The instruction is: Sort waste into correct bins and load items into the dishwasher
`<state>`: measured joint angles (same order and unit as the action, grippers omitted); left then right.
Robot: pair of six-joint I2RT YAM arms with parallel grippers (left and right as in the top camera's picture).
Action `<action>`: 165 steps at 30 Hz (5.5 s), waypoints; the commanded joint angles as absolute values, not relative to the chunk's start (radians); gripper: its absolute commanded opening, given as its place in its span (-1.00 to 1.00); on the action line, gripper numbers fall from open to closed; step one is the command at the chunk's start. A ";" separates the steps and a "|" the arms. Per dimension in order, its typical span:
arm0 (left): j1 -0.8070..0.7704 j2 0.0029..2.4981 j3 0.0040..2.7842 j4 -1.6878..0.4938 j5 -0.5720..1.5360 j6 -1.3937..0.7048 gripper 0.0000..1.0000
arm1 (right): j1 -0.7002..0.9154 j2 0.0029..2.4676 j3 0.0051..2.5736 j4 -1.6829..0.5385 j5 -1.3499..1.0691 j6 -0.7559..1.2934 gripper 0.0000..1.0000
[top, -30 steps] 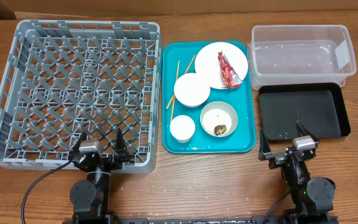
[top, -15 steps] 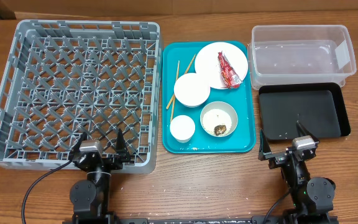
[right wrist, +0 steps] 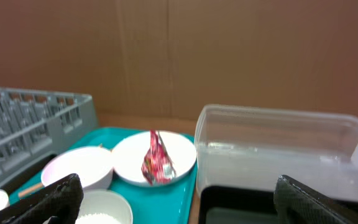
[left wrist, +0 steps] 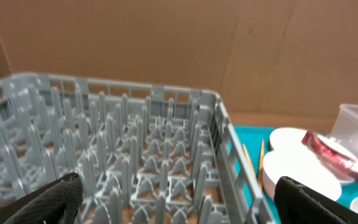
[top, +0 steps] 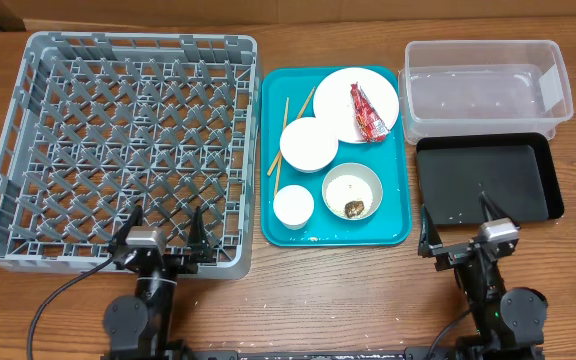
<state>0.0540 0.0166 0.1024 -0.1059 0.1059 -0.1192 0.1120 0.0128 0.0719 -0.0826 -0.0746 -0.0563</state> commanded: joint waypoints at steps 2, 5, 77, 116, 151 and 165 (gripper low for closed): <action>0.052 0.006 0.196 -0.137 0.123 -0.081 1.00 | 0.117 0.003 0.143 -0.089 -0.081 -0.052 1.00; 0.052 0.006 0.211 -0.140 0.123 -0.082 0.99 | 0.117 0.003 0.165 -0.118 -0.081 -0.053 1.00; 0.052 0.991 1.261 -0.767 0.223 0.031 1.00 | 0.117 1.229 1.459 -0.941 -0.303 -0.082 1.00; 0.052 1.191 1.261 -0.824 0.229 0.022 1.00 | 0.327 2.157 1.683 -0.527 0.108 -0.047 0.81; 0.052 1.191 1.261 -0.841 0.229 0.023 1.00 | 0.235 1.966 2.031 -0.899 0.183 0.305 -0.92; 0.052 1.191 1.261 -0.841 0.229 0.023 1.00 | -0.020 2.075 2.008 -0.983 0.135 0.448 -0.92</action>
